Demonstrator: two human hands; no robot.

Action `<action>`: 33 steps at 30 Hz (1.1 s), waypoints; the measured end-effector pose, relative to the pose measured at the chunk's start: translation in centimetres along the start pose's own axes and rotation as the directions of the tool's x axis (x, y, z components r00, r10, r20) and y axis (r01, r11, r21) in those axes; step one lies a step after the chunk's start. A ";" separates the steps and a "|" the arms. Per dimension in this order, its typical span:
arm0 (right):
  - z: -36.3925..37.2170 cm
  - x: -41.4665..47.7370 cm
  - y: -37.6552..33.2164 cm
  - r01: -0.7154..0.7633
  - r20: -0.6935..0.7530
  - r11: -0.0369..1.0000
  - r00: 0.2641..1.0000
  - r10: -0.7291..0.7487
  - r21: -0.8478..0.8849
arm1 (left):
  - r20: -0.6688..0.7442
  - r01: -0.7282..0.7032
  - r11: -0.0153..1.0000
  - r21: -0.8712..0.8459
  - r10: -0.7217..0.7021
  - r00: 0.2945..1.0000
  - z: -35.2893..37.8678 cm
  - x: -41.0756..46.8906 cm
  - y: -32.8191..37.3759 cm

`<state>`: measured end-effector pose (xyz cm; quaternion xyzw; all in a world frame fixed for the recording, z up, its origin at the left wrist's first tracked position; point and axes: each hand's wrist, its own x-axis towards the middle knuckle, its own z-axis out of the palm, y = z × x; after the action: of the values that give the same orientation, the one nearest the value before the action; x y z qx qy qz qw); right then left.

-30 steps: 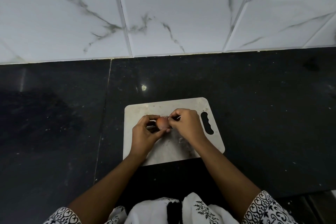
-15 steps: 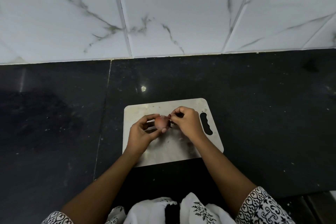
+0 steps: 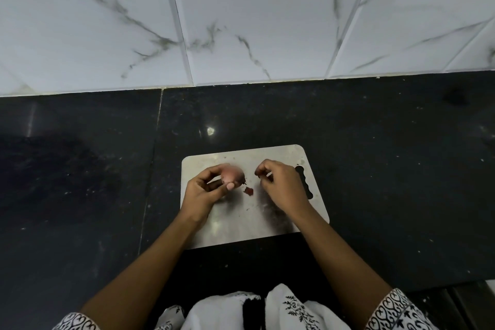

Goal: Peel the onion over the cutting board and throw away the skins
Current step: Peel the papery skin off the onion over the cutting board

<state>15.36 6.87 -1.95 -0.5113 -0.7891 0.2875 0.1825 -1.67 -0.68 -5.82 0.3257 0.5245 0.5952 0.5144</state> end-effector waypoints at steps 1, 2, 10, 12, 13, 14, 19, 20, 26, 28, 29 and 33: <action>-0.1 -0.1 -0.2 0.003 -0.016 1.000 1.000 -0.002 0.024 | -0.001 -0.005 1.000 0.003 0.005 1.000 0.1 0.0 0.0; -0.3 -0.2 -0.3 0.005 -0.015 0.999 1.000 -0.005 0.053 | -0.005 -0.008 1.000 0.008 0.008 1.000 0.1 0.0 0.1; -0.2 -0.6 -1.2 0.264 0.065 0.951 0.959 -0.277 0.164 | 0.011 -0.040 0.999 0.013 0.039 0.999 0.4 -0.1 0.2; -0.2 -0.5 -1.4 0.282 0.026 0.948 0.957 -0.289 0.149 | 0.001 -0.034 0.999 0.038 0.034 0.999 0.4 -0.1 0.3; -0.4 -0.5 -1.5 0.287 0.019 0.947 0.956 -0.292 0.148 | -0.003 -0.027 0.998 0.050 0.027 1.000 0.4 -0.1 0.3; -0.6 -0.5 -1.6 0.284 0.020 0.946 0.957 -0.290 0.155 | 0.002 -0.024 0.998 0.062 0.024 1.000 0.3 -0.2 0.3; -1.3 -0.3 -1.8 0.301 0.030 0.948 0.952 -0.305 0.099 | 0.115 -0.069 0.986 0.154 0.051 0.992 0.2 -0.1 0.5; -1.3 -0.2 -1.9 0.329 0.022 0.943 0.944 -0.330 0.061 | 0.120 -0.067 0.984 0.163 0.047 0.992 0.2 -0.1 0.5; -1.9 0.7 -2.1 0.580 0.156 0.806 0.812 -0.562 -0.119 | 0.112 -0.049 0.980 0.191 0.028 0.993 0.4 -0.1 0.4; -1.7 1.1 -1.9 0.556 0.199 0.827 0.823 -0.532 -0.088 | 0.121 -0.058 0.980 0.188 0.036 0.992 0.3 -0.1 0.4; -1.5 1.2 -1.8 0.535 0.196 0.842 0.835 -0.514 -0.071 | 0.123 -0.062 0.979 0.192 0.038 0.992 0.3 -0.1 0.4; -0.4 1.2 -1.5 0.458 0.082 0.889 0.885 -0.458 0.021 | 0.129 -0.052 0.978 0.200 0.027 0.991 0.2 -0.1 0.4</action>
<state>14.02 7.61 -0.65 -0.2978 -0.8942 0.2582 0.2120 -1.57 -0.73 -5.33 0.4234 0.5425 0.5272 0.4985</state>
